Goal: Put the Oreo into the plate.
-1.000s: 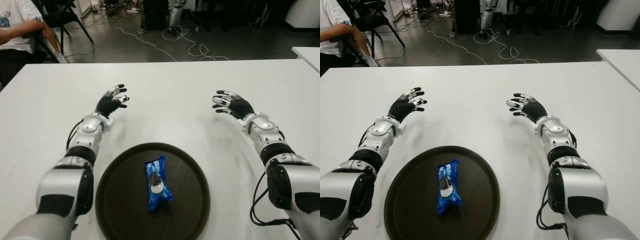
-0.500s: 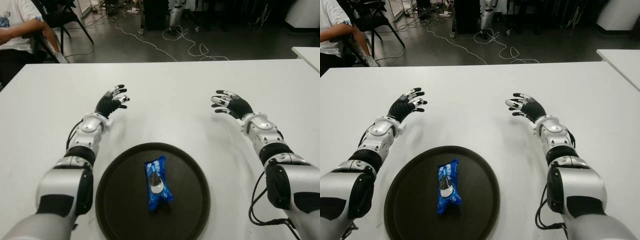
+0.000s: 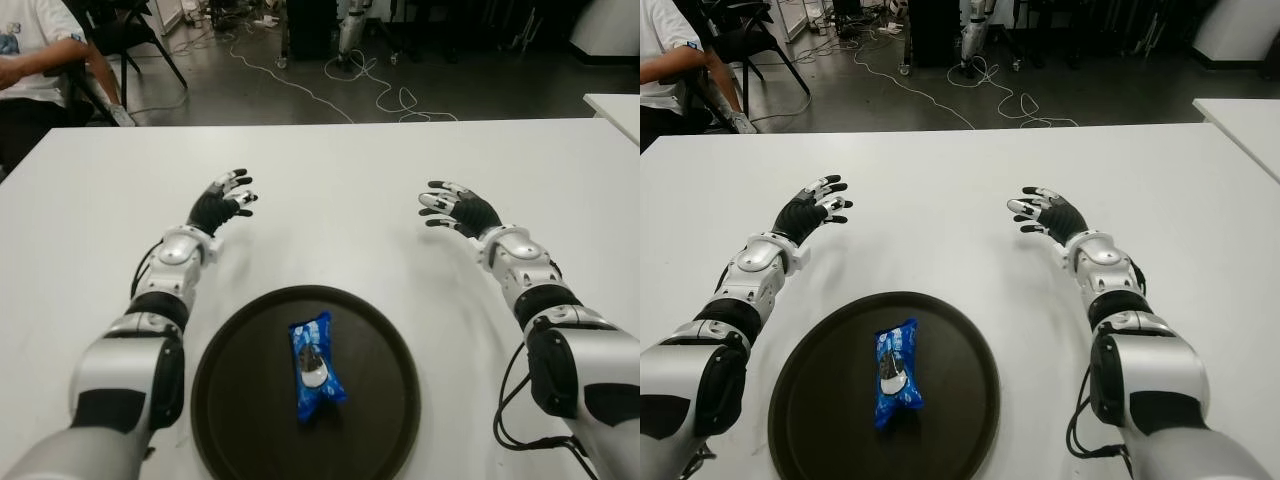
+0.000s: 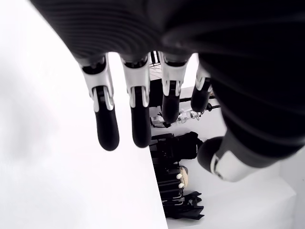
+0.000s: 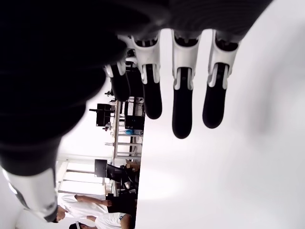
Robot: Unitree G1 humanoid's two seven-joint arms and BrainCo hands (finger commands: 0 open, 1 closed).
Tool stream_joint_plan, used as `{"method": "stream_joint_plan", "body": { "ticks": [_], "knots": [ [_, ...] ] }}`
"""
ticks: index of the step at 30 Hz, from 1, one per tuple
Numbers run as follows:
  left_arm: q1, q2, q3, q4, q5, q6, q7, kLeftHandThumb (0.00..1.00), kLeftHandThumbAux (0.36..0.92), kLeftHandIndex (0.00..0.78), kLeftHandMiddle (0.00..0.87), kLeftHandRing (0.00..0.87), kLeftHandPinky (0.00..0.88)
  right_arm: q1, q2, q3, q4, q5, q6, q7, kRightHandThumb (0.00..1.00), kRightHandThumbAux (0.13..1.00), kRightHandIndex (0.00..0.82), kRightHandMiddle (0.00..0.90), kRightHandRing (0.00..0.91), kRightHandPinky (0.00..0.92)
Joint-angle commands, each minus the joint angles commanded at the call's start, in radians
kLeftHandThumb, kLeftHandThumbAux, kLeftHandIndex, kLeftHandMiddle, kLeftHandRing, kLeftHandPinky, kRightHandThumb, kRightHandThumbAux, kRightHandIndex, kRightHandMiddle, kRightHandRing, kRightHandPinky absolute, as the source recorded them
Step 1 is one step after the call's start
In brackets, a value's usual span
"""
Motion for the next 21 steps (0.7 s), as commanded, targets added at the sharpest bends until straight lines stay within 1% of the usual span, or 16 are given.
{"method": "stream_joint_plan", "body": {
  "ticks": [4, 6, 12, 21],
  "knots": [
    [0.000, 0.002, 0.010, 0.000, -0.008, -0.001, -0.013, 0.256, 0.678, 0.060, 0.129, 0.228, 0.332, 0.001, 0.003, -0.004, 0.000, 0.002, -0.003, 0.000, 0.000, 0.677, 0.218, 0.321, 0.364, 0.415],
    [0.000, 0.003, 0.013, 0.001, -0.012, -0.001, -0.017, 0.269, 0.687, 0.061, 0.130, 0.231, 0.334, 0.000, 0.005, -0.007, 0.000, 0.002, -0.002, -0.003, 0.000, 0.678, 0.218, 0.319, 0.360, 0.407],
    [0.001, 0.005, 0.015, 0.001, -0.016, 0.000, -0.021, 0.280, 0.691, 0.067, 0.139, 0.234, 0.332, -0.001, 0.009, -0.012, 0.002, 0.002, 0.001, -0.009, 0.000, 0.685, 0.211, 0.304, 0.343, 0.397],
    [0.002, 0.009, 0.015, 0.003, -0.014, 0.005, -0.020, 0.282, 0.657, 0.073, 0.143, 0.238, 0.344, -0.001, 0.014, -0.009, 0.003, -0.006, -0.001, -0.017, 0.000, 0.671, 0.210, 0.307, 0.344, 0.392]
  ]
}}
